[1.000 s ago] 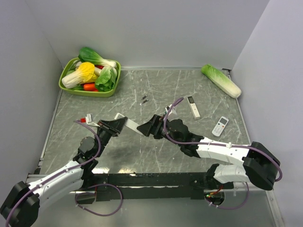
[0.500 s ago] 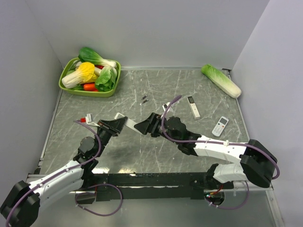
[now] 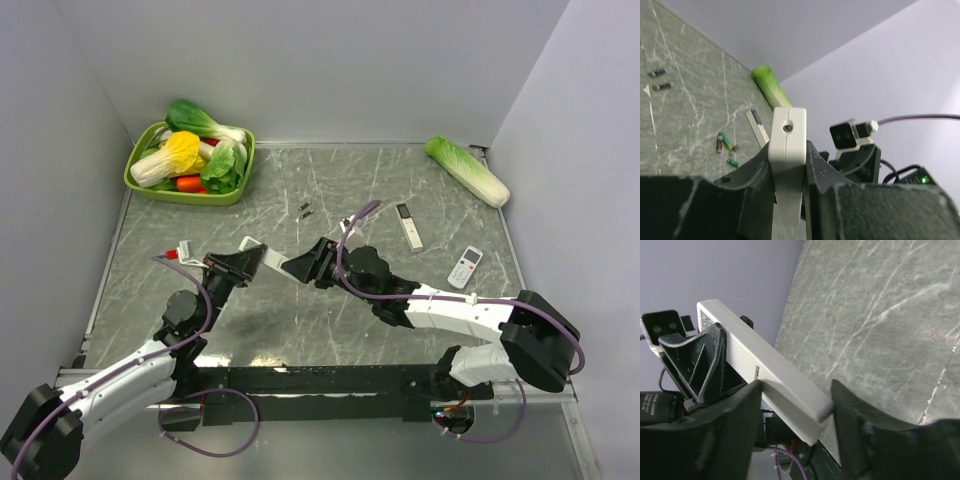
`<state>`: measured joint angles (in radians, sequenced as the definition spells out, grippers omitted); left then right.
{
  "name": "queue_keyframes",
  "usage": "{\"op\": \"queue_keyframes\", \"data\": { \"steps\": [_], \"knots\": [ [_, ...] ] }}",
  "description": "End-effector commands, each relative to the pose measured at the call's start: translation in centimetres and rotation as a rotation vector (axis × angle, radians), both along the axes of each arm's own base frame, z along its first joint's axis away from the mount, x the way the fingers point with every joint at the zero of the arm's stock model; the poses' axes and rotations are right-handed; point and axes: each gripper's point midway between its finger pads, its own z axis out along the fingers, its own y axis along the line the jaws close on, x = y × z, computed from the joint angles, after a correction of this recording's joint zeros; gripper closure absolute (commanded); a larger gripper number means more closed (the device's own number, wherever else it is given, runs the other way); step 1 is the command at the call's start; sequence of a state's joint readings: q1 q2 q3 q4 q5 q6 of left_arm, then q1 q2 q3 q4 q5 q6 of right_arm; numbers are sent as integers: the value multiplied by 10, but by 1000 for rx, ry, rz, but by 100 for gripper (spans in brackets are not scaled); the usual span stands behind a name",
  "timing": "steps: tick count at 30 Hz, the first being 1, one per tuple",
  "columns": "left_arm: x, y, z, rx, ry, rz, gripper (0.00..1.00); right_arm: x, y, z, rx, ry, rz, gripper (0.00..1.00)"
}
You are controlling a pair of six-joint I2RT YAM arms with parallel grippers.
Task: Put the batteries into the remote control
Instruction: Remove the battery cover from the remote control.
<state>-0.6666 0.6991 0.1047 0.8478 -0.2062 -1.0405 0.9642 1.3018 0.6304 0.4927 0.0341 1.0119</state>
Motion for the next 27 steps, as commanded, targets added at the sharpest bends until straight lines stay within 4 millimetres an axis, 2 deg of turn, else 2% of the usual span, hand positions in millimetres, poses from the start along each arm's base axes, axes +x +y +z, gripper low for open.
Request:
{"op": "queue_keyframes", "data": {
  "steps": [1, 5, 6, 8, 13, 16, 23, 27],
  "knots": [
    [-9, 4, 31, -54, -104, -7, 99, 4, 9, 18, 56, -17, -4, 46],
    [-11, 5, 34, -61, -114, -8, 99, 4, 7, 14, 51, -12, -13, 65],
    [-12, 5, 33, -61, -118, -10, 99, 4, 7, 14, 46, -14, -11, 74],
    [-14, 6, 36, -70, -128, -14, 99, 3, 5, 11, 39, -9, -11, 79],
    [-13, 7, 36, -84, -117, -7, 98, 1, 3, 12, 51, -16, -6, 73],
    [-7, 7, 28, -69, -74, 6, 98, -1, 3, 15, 54, -32, 2, 69],
    [3, 7, -6, -76, 74, 32, 98, 1, -2, 6, 43, -19, -8, 65],
    [5, 6, -15, -92, 116, 34, 99, 5, -6, 1, 32, -2, -17, 63]
  ]
}}
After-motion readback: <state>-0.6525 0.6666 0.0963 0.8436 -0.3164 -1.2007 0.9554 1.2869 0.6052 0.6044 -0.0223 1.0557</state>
